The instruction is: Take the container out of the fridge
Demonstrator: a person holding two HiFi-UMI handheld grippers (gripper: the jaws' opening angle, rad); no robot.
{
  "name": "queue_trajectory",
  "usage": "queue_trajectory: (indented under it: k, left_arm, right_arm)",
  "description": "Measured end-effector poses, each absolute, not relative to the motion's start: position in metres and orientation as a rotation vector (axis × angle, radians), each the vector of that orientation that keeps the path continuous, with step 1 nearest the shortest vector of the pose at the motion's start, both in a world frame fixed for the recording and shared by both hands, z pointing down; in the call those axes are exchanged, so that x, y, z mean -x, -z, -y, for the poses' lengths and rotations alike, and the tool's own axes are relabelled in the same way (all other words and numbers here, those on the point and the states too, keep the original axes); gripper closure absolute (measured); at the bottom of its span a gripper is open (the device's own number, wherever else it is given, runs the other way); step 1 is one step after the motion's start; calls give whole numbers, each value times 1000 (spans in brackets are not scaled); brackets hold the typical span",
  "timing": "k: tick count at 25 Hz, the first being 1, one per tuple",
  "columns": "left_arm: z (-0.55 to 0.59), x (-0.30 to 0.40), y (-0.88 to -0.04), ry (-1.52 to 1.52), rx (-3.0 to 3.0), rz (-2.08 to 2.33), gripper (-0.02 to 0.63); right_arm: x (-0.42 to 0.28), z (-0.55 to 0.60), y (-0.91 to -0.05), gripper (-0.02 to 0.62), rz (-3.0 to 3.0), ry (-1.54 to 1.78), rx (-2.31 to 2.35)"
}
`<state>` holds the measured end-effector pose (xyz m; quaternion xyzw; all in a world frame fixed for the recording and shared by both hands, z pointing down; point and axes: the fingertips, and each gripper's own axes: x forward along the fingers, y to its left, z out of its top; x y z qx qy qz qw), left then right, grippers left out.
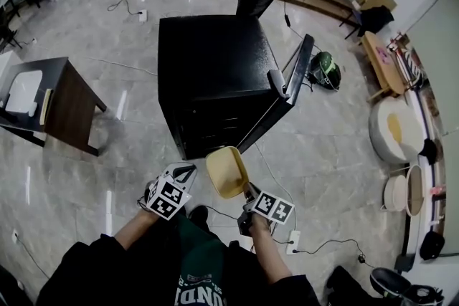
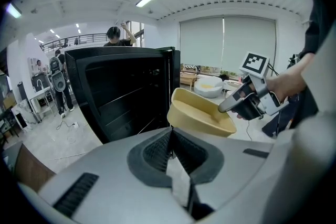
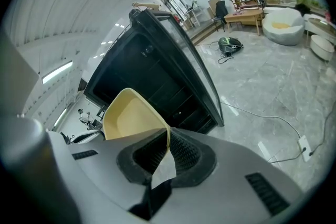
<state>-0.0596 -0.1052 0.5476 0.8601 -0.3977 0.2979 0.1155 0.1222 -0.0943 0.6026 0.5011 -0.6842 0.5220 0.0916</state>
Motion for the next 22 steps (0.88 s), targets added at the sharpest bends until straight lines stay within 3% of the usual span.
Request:
queue_trajectory:
  k: [22]
  left_arm:
    - [90, 62, -547, -874, -2496, 1189, 592]
  right_arm:
    - [-111, 87, -603, 551, 2040, -1547, -1427]
